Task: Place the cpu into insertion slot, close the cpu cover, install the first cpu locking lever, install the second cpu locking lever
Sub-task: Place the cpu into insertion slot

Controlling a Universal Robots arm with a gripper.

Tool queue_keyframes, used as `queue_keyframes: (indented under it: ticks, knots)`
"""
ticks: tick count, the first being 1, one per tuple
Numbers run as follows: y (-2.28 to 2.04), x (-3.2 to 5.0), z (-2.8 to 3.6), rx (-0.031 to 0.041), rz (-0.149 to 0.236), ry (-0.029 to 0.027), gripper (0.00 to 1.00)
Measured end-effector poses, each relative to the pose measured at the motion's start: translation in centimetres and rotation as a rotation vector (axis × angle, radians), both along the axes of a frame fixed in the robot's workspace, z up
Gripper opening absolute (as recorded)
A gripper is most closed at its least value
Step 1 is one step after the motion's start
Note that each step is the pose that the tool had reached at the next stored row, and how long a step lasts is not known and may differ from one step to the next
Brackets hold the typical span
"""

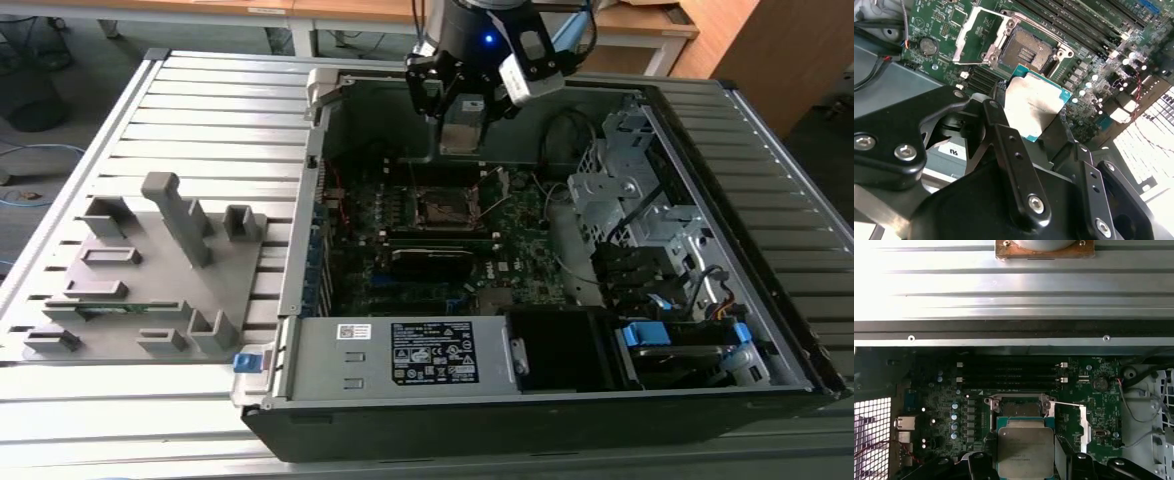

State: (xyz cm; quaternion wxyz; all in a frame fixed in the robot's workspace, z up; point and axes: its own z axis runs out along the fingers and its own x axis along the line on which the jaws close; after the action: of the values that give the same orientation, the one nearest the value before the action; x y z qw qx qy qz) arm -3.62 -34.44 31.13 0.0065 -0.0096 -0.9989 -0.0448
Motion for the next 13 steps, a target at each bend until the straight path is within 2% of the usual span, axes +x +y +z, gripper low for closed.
queue_keyframes:
  ticks: [6,13]
  knots:
    - [0.0,-0.04,-1.05,0.0,0.0,-0.0007,0.54]
    - [0.0,-0.09,-1.74,0.0,0.0,-0.0011,0.54]
